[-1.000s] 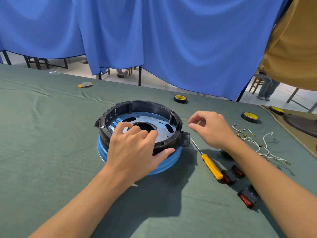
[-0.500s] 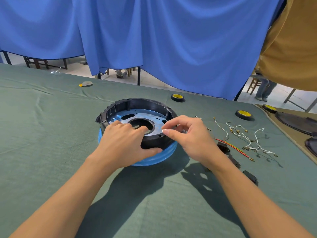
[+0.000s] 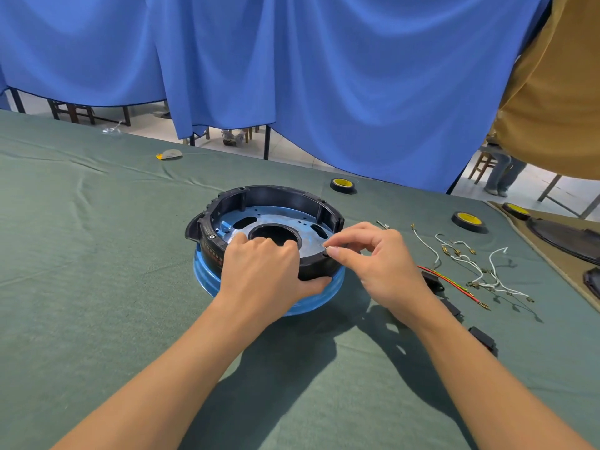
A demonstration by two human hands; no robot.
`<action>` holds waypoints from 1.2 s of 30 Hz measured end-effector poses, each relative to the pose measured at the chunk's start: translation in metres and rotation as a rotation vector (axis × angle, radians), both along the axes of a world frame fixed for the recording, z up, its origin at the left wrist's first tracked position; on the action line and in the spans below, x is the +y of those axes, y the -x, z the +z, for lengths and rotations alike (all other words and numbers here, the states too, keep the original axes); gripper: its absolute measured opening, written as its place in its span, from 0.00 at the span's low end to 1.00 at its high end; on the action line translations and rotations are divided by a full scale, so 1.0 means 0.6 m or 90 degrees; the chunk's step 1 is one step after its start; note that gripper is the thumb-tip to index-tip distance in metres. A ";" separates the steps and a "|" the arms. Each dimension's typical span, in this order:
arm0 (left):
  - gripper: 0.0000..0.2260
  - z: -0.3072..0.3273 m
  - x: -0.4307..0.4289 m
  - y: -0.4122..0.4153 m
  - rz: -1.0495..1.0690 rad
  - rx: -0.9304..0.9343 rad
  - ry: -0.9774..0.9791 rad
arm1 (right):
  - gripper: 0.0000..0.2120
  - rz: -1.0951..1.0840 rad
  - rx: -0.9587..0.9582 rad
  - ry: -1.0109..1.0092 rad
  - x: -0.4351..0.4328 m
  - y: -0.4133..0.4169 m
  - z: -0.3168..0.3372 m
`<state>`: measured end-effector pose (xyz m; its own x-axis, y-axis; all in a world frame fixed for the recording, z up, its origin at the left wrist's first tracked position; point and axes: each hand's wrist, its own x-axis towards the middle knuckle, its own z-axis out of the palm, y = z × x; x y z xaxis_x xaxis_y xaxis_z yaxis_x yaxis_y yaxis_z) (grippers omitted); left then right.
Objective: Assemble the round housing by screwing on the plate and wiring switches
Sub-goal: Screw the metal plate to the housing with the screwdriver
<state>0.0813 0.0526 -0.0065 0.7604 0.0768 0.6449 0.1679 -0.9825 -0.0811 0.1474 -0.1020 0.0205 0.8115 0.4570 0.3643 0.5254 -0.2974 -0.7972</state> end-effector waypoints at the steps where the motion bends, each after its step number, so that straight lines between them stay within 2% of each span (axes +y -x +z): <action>1: 0.29 0.000 -0.003 0.001 0.007 0.003 -0.002 | 0.06 0.000 -0.001 0.007 0.000 0.000 0.000; 10: 0.29 0.001 -0.009 0.002 0.021 0.023 -0.001 | 0.03 -0.007 0.098 -0.001 0.002 0.001 0.006; 17: 0.28 0.006 -0.009 0.005 0.024 0.041 -0.002 | 0.05 -0.073 0.274 -0.034 0.016 0.010 0.026; 21: 0.30 0.006 -0.010 0.005 0.030 0.055 -0.009 | 0.08 -0.095 0.371 -0.122 0.029 0.013 0.036; 24: 0.29 0.003 -0.009 0.004 0.026 0.038 -0.012 | 0.11 -0.078 0.360 -0.125 0.028 0.015 0.039; 31: 0.30 0.000 -0.007 0.001 0.028 0.027 -0.010 | 0.08 -0.039 0.310 -0.091 0.022 0.015 0.034; 36: 0.31 0.000 -0.007 0.000 0.036 0.033 -0.006 | 0.09 -0.060 0.241 -0.043 0.027 0.012 0.036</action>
